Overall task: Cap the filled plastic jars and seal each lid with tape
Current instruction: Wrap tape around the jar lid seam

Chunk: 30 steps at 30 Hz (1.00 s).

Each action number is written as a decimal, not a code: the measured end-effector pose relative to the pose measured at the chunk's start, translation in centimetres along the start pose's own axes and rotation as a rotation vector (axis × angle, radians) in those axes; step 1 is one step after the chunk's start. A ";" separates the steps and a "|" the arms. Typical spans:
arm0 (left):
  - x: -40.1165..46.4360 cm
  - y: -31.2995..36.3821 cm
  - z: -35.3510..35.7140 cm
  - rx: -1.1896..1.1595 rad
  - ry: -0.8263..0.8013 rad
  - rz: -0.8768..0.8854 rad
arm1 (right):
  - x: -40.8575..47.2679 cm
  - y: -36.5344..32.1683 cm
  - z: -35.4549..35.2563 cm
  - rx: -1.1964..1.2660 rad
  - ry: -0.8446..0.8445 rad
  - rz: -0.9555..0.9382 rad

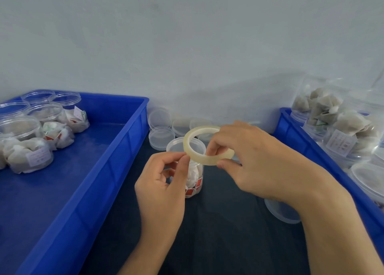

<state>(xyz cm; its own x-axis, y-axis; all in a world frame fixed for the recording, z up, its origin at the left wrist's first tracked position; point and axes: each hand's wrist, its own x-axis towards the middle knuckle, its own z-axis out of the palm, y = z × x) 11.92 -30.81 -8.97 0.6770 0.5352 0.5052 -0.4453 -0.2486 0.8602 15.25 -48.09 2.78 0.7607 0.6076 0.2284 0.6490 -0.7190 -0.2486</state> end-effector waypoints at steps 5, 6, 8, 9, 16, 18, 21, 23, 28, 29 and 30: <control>-0.1 -0.2 0.1 -0.014 -0.006 -0.015 | -0.1 -0.3 0.1 0.006 -0.008 0.010; -0.1 -0.2 0.1 -0.018 -0.005 -0.019 | -0.1 -0.4 0.2 0.005 -0.002 0.010; 0.0 -0.3 0.0 -0.006 -0.003 -0.031 | 0.0 -0.5 0.3 -0.004 0.006 0.015; 0.0 -0.4 0.0 0.001 -0.002 -0.039 | 0.2 -0.6 0.4 -0.009 0.003 0.020; -0.1 -0.2 -0.1 0.026 -0.026 -0.040 | 1.0 -0.3 1.7 -0.024 0.017 0.074; -0.3 0.0 0.0 0.044 -0.053 -0.010 | 1.2 0.1 1.9 -0.024 0.037 0.099; -0.6 0.1 0.1 0.081 -0.088 0.053 | 1.5 1.1 2.5 -0.042 0.081 0.121; -0.8 0.1 0.2 0.108 -0.110 0.101 | 1.7 1.9 3.0 -0.061 0.105 0.140; -1.1 -0.3 0.1 0.167 -0.070 0.070 | 2.0 2.7 4.0 -0.020 0.012 0.142; -1.2 -0.4 0.0 0.172 -0.055 0.061 | 2.1 2.9 4.1 -0.013 0.021 0.133; -1.3 -0.5 0.0 0.178 -0.039 0.051 | 2.2 3.1 4.2 -0.005 0.026 0.126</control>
<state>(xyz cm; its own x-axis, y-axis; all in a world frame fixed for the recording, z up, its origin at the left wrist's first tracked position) 11.31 -31.38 -10.07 0.6797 0.4876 0.5480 -0.3714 -0.4155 0.8303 18.96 -47.58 -1.44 0.8357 0.5032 0.2200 0.5480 -0.7911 -0.2719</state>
